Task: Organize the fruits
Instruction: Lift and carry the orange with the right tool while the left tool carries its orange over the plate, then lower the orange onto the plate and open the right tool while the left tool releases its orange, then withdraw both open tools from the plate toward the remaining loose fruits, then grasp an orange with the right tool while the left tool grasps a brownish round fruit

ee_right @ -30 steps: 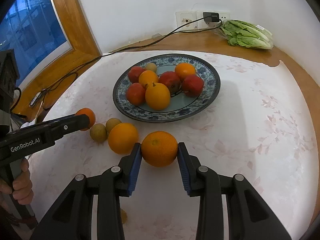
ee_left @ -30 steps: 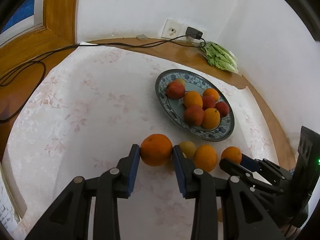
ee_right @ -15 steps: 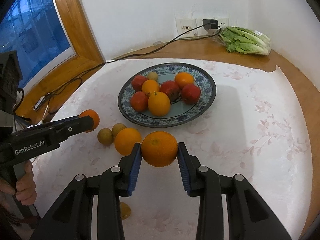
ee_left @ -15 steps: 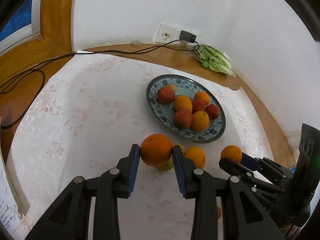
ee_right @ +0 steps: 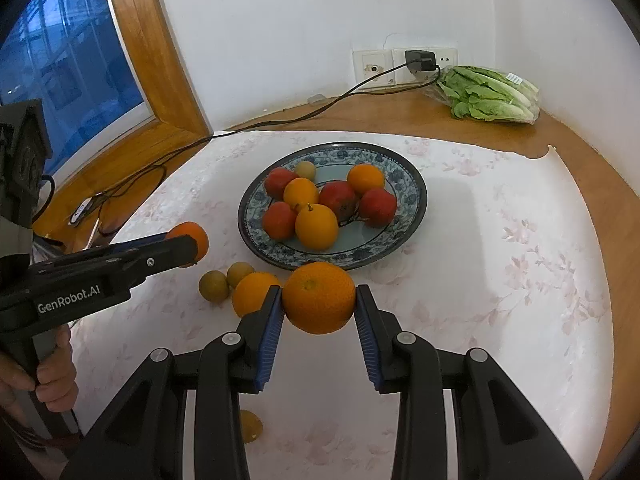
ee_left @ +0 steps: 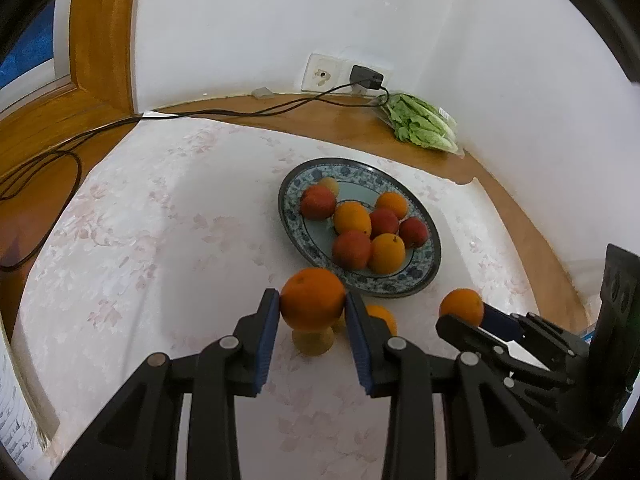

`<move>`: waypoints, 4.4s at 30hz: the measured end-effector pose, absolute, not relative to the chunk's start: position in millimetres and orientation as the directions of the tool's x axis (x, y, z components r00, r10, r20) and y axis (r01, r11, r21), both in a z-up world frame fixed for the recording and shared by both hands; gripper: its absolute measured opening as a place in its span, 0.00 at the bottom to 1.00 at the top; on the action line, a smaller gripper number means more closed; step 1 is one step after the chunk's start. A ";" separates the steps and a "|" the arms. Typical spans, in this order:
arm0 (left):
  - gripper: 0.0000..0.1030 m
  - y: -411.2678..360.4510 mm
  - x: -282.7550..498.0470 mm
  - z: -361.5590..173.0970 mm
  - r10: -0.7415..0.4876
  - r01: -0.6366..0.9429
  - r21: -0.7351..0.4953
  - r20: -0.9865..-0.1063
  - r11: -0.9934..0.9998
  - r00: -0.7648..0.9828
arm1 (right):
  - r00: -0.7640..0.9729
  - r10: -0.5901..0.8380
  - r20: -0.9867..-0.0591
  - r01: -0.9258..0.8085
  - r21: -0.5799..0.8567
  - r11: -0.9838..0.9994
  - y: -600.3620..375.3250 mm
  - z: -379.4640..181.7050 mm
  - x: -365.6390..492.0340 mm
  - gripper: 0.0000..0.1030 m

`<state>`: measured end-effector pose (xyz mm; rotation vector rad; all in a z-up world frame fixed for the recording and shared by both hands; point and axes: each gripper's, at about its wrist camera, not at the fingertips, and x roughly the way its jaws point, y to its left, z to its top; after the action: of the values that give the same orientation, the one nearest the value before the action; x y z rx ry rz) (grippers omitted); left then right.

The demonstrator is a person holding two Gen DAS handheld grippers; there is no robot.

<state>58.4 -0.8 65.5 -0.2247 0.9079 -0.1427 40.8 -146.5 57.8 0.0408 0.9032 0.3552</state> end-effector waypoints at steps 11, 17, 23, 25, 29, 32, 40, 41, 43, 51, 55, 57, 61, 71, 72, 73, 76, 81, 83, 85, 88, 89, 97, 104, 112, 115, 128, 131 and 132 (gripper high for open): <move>0.34 -13.3 75.7 64.4 -0.221 0.055 -0.237 -0.764 0.970 0.606 | 0.580 0.311 -0.753 -0.286 0.169 0.943 -148.2 62.3 51.6 0.36; 0.34 -20.1 90.4 60.3 -0.222 0.069 -0.227 -0.767 0.972 0.602 | 0.582 0.299 -0.756 -0.285 0.155 0.946 -148.9 60.0 60.8 0.36; 0.34 -23.9 103.5 53.3 -0.219 0.071 -0.220 -0.774 0.973 0.594 | 0.581 0.294 -0.759 -0.277 0.155 0.948 -150.4 55.6 72.0 0.36; 0.34 -24.1 105.7 51.0 -0.219 0.072 -0.219 -0.775 0.973 0.593 | 0.578 0.291 -0.762 -0.277 0.152 0.949 -150.0 53.1 75.1 0.36; 0.34 -22.7 111.9 48.0 -0.225 0.071 -0.228 -0.773 0.971 0.593 | 0.573 0.290 -0.766 -0.280 0.150 0.948 -148.6 49.1 79.5 0.36; 0.34 -22.7 115.2 45.8 -0.215 0.069 -0.217 -0.774 0.974 0.595 | 0.573 0.286 -0.768 -0.282 0.144 0.949 -147.8 47.1 82.0 0.36; 0.34 -21.2 122.0 41.1 -0.220 0.067 -0.226 -0.771 0.972 0.597 | 0.571 0.278 -0.773 -0.280 0.135 0.951 -146.4 41.6 87.6 0.36; 0.34 -21.4 122.0 41.1 -0.219 0.068 -0.223 -0.770 0.972 0.599 | 0.569 0.277 -0.774 -0.280 0.134 0.951 -146.3 40.8 88.2 0.36; 0.34 -22.1 122.5 41.0 -0.213 0.071 -0.214 -0.769 0.974 0.602 | 0.572 0.274 -0.773 -0.281 0.129 0.951 -145.7 39.9 89.0 0.36; 0.34 -22.4 123.4 40.6 -0.211 0.072 -0.211 -0.769 0.975 0.604 | 0.578 0.264 -0.772 -0.288 0.110 0.951 -142.3 39.3 90.5 0.36; 0.35 -22.5 122.7 40.7 -0.210 0.072 -0.210 -0.770 0.975 0.602 | 0.577 0.268 -0.772 -0.288 0.115 0.951 -142.4 38.9 90.7 0.36; 0.41 -23.5 121.7 41.7 -0.212 0.075 -0.210 -0.771 0.975 0.601 | 0.579 0.270 -0.770 -0.286 0.119 0.951 -142.8 39.3 90.8 0.40; 0.47 -25.5 117.3 45.6 -0.207 0.080 -0.201 -0.767 0.976 0.607 | 0.588 0.263 -0.765 -0.275 0.116 0.954 -145.0 41.4 90.9 0.46; 0.53 -20.3 104.8 55.7 -0.199 0.074 -0.194 -0.768 0.978 0.609 | 0.603 0.257 -0.755 -0.256 0.122 0.959 -151.5 49.9 82.9 0.46; 0.54 -18.9 103.2 56.5 -0.198 0.073 -0.194 -0.768 0.978 0.609 | 0.605 0.258 -0.753 -0.256 0.123 0.959 -151.7 51.1 81.6 0.46; 0.54 -17.9 101.4 57.0 -0.195 0.072 -0.192 -0.769 0.979 0.609 | 0.608 0.260 -0.751 -0.257 0.124 0.959 -151.8 52.8 79.7 0.46; 0.54 -13.9 96.6 57.8 -0.186 0.060 -0.189 -0.775 0.980 0.605 | 0.610 0.261 -0.748 -0.255 0.126 0.959 -151.5 55.4 75.0 0.46; 0.54 -6.1 86.5 58.4 -0.184 0.047 -0.195 -0.779 0.980 0.600 | 0.605 0.266 -0.751 -0.252 0.136 0.958 -150.3 56.9 67.8 0.46; 0.54 -2.9 82.6 58.2 -0.183 0.039 -0.199 -0.780 0.979 0.598 | 0.606 0.267 -0.749 -0.252 0.137 0.958 -150.2 57.9 65.6 0.46; 0.54 -0.5 79.6 57.0 -0.183 0.032 -0.205 -0.783 0.978 0.595 | 0.610 0.264 -0.747 -0.249 0.136 0.959 -150.3 59.4 62.5 0.46; 0.54 2.2 74.0 54.7 -0.182 0.028 -0.205 -0.786 0.978 0.591 | 0.611 0.262 -0.747 -0.245 0.136 0.960 -150.0 60.3 59.4 0.46; 0.54 2.8 72.9 54.0 -0.182 0.028 -0.206 -0.787 0.978 0.590 | 0.611 0.262 -0.747 -0.244 0.137 0.960 -149.5 60.4 58.4 0.46; 0.54 3.5 63.8 47.4 -0.189 0.033 -0.208 -0.798 0.978 0.573 | 0.606 0.255 -0.754 -0.237 0.136 0.962 -147.1 61.2 52.0 0.46; 0.54 -0.6 59.0 38.9 -0.201 0.048 -0.211 -0.807 0.976 0.555 | 0.599 0.265 -0.756 -0.247 0.140 0.959 -140.6 61.6 44.8 0.46; 0.53 -2.2 57.7 29.1 -0.207 0.051 -0.214 -0.816 0.976 0.540 | 0.582 0.272 -0.767 -0.247 0.152 0.957 -137.0 57.2 44.1 0.46; 0.45 -4.2 57.8 27.0 -0.214 0.061 -0.216 -0.816 0.975 0.536 | 0.574 0.278 -0.770 -0.249 0.159 0.955 -135.2 55.3 44.1 0.46; 0.28 3.5 57.6 27.5 -0.224 0.054 -0.233 -0.809 0.971 0.543 | 0.533 0.310 -0.787 -0.279 0.183 0.943 -120.2 47.1 43.6 0.46; 0.28 10.1 56.5 28.4 -0.222 0.036 -0.242 -0.807 0.970 0.547 | 0.518 0.319 -0.794 -0.295 0.184 0.938 -112.9 44.2 42.7 0.46; 0.28 12.5 56.2 28.7 -0.221 0.029 -0.246 -0.806 0.969 0.549 | 0.515 0.319 -0.796 -0.299 0.181 0.937 -110.5 43.3 42.5 0.46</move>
<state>56.2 12.5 28.7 -0.2133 0.9806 -0.1494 42.5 -110.5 43.3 0.0219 0.9611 0.3713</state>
